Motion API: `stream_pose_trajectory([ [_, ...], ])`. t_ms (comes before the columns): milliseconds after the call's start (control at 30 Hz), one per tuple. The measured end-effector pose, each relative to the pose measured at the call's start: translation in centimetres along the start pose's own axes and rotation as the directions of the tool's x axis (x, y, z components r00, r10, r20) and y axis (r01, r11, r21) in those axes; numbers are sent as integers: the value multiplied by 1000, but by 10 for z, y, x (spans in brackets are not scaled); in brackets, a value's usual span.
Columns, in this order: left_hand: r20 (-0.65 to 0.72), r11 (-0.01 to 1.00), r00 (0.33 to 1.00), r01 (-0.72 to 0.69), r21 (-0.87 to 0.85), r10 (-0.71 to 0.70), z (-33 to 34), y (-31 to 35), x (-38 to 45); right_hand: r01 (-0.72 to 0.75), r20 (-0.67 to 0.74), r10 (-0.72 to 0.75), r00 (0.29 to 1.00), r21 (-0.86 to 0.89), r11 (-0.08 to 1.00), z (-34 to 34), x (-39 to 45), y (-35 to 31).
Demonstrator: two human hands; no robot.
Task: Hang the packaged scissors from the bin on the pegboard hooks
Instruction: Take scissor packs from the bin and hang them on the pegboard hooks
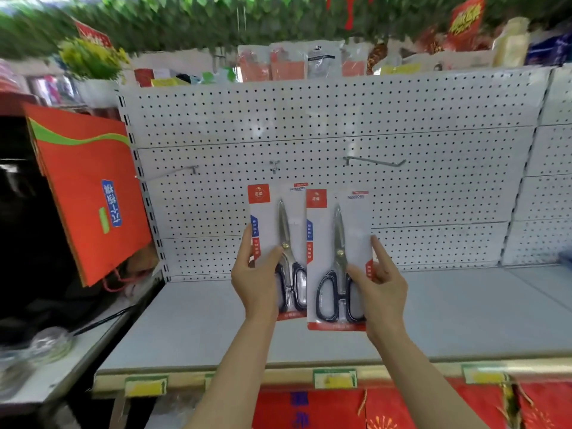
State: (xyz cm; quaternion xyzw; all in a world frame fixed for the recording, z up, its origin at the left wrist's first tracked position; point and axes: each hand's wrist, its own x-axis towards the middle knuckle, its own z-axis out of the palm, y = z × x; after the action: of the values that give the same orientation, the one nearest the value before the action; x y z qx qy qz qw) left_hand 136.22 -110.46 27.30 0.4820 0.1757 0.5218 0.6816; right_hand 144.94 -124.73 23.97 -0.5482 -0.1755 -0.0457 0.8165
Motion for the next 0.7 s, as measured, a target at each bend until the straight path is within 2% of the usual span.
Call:
stream_pose_trajectory([
  [300,20,995,995,-98,-1,98,12,22,29,42,30,-43,999,27,999,27,15,-22],
  [567,14,995,995,-94,25,94,17,19,35,55,35,-56,998,28,998,30,15,-23],
  [700,-5,994,995,-102,34,102,15,16,34,49,55,-54,997,84,995,32,15,-23],
])
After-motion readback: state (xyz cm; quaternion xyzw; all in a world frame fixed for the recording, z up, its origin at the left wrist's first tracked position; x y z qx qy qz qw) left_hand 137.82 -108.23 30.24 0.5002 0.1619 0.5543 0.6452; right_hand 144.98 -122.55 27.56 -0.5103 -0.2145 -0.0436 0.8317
